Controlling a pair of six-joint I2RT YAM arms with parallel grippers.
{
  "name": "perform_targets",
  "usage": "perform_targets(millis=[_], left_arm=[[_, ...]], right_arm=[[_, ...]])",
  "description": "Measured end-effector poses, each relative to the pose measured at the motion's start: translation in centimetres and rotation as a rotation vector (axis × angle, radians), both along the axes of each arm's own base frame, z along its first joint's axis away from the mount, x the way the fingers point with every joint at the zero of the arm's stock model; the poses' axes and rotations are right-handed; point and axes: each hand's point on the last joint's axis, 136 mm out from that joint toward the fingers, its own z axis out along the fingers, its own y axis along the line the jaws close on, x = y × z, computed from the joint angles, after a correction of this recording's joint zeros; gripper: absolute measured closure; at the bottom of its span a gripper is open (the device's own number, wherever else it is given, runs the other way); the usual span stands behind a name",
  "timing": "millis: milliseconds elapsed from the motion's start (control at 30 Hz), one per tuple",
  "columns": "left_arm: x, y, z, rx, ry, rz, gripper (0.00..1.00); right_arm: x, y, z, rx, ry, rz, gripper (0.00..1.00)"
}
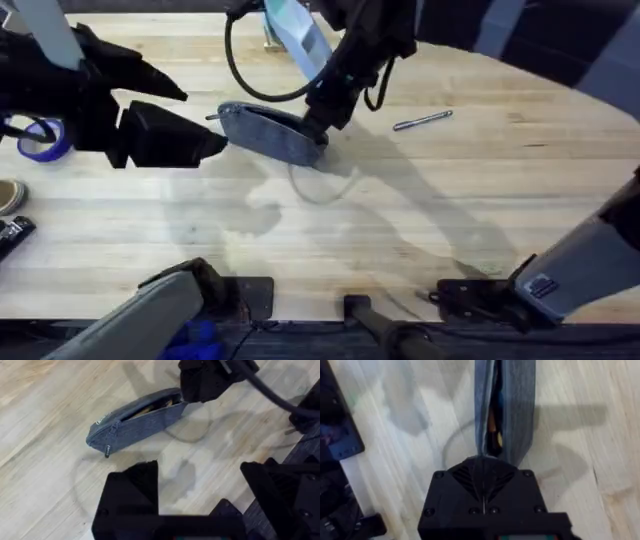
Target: Unzip the bag, pick up the pens from the table one at a time and place them inside, then zip the bag closed.
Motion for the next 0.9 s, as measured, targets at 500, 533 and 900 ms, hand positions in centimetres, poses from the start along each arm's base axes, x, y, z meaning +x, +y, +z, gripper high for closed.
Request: perform_targets(millis=[500,533,900], left_arm=[[0.0,0.0,0.0,0.000,0.000,0.000,0.004],[0.0,0.0,0.0,0.000,0.000,0.000,0.004],[0.0,0.0,0.0,0.000,0.000,0.000,0.005]], right_arm=[[1.2,1.3,-4.6,-0.021,0.044,0.005,0.971],[1.2,1.3,-4.8,-0.022,0.049,0.005,0.971],[1.1,1.4,-5.1,-0.024,0.057,0.007,0.965]])
